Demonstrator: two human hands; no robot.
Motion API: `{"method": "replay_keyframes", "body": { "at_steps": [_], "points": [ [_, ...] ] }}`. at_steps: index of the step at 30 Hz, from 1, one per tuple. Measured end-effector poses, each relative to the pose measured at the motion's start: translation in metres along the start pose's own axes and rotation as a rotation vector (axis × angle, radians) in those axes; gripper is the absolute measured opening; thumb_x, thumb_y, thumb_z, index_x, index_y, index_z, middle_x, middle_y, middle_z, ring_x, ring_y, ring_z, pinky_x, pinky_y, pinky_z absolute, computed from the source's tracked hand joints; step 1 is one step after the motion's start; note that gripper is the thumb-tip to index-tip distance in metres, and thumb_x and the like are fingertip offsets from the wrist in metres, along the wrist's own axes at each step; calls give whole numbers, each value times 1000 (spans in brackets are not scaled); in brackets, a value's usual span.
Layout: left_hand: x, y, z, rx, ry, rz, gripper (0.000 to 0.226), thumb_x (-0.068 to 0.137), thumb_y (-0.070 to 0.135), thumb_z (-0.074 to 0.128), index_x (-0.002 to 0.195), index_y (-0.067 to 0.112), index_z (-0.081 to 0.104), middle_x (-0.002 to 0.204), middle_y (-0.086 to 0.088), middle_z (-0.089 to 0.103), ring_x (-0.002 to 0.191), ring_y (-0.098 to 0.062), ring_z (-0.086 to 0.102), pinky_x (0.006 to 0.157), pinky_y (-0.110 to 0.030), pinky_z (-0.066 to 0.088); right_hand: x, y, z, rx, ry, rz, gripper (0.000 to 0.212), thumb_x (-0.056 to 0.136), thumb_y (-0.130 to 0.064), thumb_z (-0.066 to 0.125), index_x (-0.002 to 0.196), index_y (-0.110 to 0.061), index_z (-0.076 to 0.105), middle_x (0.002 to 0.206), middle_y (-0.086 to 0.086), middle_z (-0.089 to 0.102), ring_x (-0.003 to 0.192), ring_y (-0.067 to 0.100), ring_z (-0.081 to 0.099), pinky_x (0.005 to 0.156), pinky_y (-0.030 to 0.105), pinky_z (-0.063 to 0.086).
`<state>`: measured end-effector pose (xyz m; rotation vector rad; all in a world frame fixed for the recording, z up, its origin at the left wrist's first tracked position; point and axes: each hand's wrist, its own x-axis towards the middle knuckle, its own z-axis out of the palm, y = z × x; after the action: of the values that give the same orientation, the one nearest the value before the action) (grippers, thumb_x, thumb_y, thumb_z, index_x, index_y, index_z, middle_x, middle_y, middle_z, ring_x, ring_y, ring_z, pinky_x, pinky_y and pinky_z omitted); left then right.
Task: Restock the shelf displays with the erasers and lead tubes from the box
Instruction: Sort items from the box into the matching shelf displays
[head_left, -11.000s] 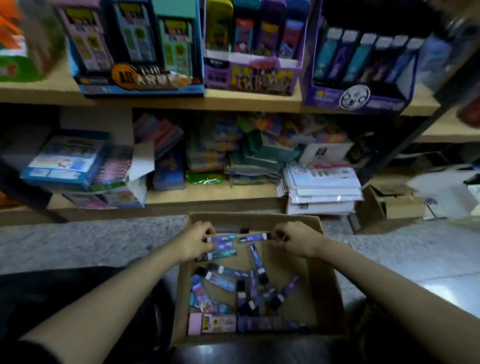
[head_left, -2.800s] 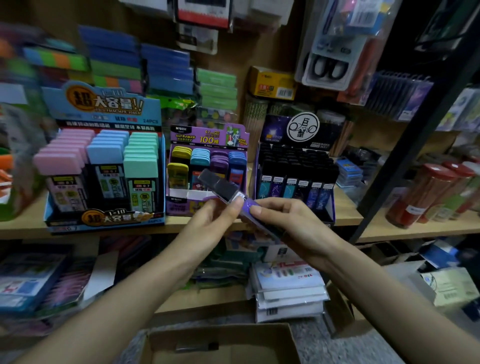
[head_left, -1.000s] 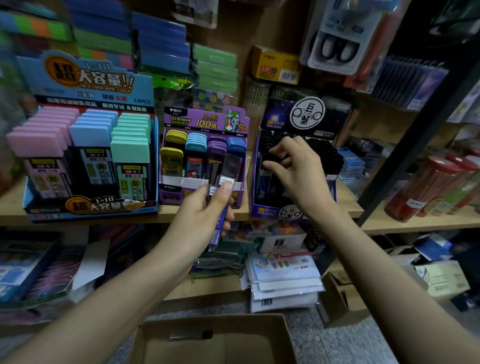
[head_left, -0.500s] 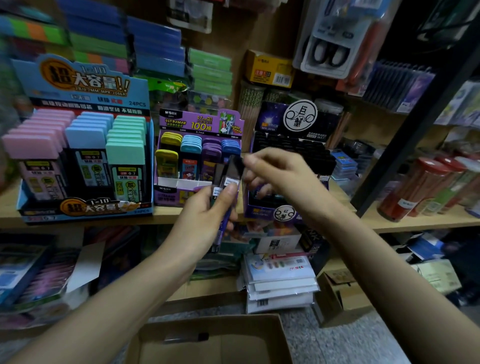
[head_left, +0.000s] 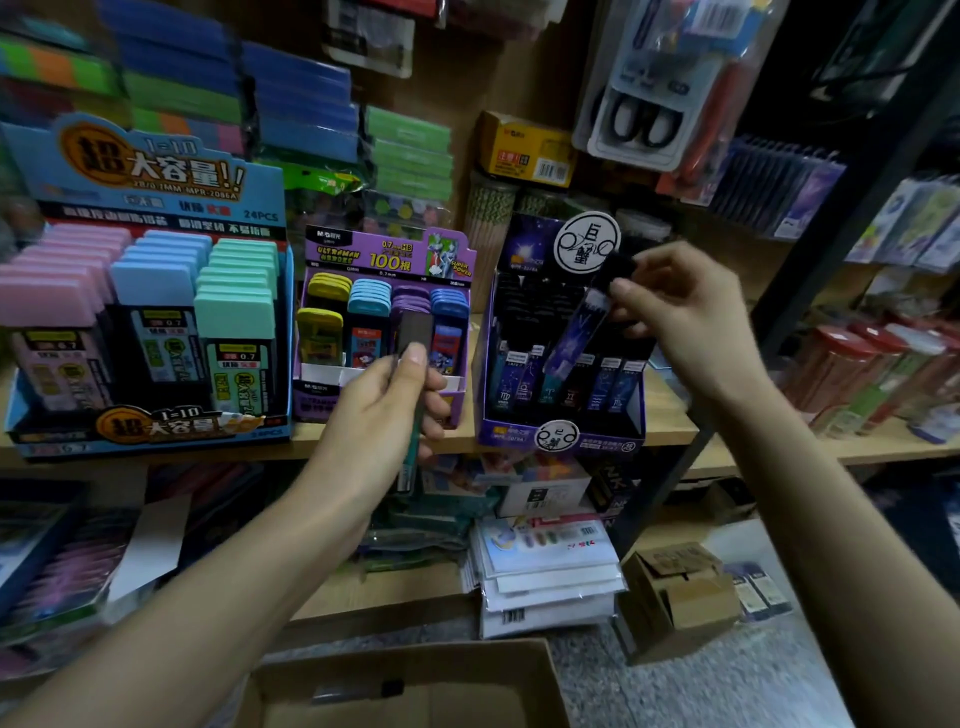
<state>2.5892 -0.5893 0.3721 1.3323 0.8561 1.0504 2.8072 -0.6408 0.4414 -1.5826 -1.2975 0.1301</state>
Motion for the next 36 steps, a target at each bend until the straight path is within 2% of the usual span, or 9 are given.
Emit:
{"method": "replay_keyframes", "body": {
  "at_steps": [3, 10, 15, 20, 25, 29, 31, 34, 36],
  "points": [
    [0, 0, -2, 2, 3, -9, 35, 98, 37, 36, 87, 14, 60, 68, 4, 57, 51, 2, 54, 48, -15, 46, -2, 10, 13, -100, -40, -17, 14, 89, -12, 62, 102, -10, 57, 83, 1, 66, 79, 17, 67, 73, 35, 55],
    [-3, 0, -1, 4, -20, -9, 34, 98, 36, 37, 86, 14, 60, 63, 8, 57, 51, 1, 54, 48, -14, 46, -2, 17, 30, -94, -134, -24, 12, 87, -10, 64, 98, -9, 59, 86, 14, 67, 82, 28, 67, 78, 48, 54],
    [-3, 0, -1, 6, -30, -3, 34, 97, 37, 38, 86, 14, 60, 63, 7, 58, 52, 1, 54, 49, -14, 46, -3, 26, 36, -109, -192, 3, 12, 86, -11, 66, 96, -13, 61, 84, 8, 68, 81, 24, 69, 75, 38, 58],
    [-4, -3, 0, 43, -59, 13, 34, 98, 36, 37, 87, 12, 60, 66, 6, 57, 54, 0, 53, 49, -15, 46, -3, 33, 45, -173, -133, 29, 8, 85, -15, 68, 89, -17, 61, 84, 8, 69, 82, 25, 68, 78, 47, 55],
    [-6, -4, 3, 86, -94, 35, 31, 98, 32, 38, 89, 11, 58, 63, 7, 56, 52, 1, 51, 49, -15, 45, -5, 35, 52, -229, -92, 75, 9, 86, -22, 67, 91, -13, 65, 80, 3, 66, 78, 20, 63, 80, 41, 54],
    [-8, -4, 6, 98, -95, 58, 18, 98, 29, 41, 95, 13, 49, 66, 3, 58, 52, -1, 52, 48, -16, 46, -13, 23, 51, -367, 28, -24, 17, 89, -29, 63, 90, -13, 58, 75, -1, 62, 71, 13, 60, 65, 28, 47],
    [-8, -3, 10, 95, -102, 71, 12, 98, 27, 41, 95, 15, 45, 67, 3, 59, 52, -2, 52, 48, -17, 45, -20, 11, 52, -276, 40, -73, 18, 91, -33, 59, 86, -16, 55, 71, -6, 59, 67, 9, 57, 61, 26, 43],
    [-7, -2, 19, 77, -130, 93, 8, 98, 23, 42, 95, 16, 43, 68, 1, 58, 52, -4, 51, 47, -18, 44, -31, -10, 54, 169, -288, 82, 19, 93, -33, 55, 83, -18, 63, 69, -7, 64, 66, 5, 59, 62, 25, 48],
    [-8, 0, 25, 89, -165, 128, 10, 98, 24, 42, 99, 14, 43, 68, 2, 59, 55, -6, 53, 48, -20, 45, -39, -16, 55, 305, -392, 108, 14, 92, -23, 58, 81, -19, 64, 65, -9, 64, 64, 1, 58, 61, 19, 46]
  ]
}}
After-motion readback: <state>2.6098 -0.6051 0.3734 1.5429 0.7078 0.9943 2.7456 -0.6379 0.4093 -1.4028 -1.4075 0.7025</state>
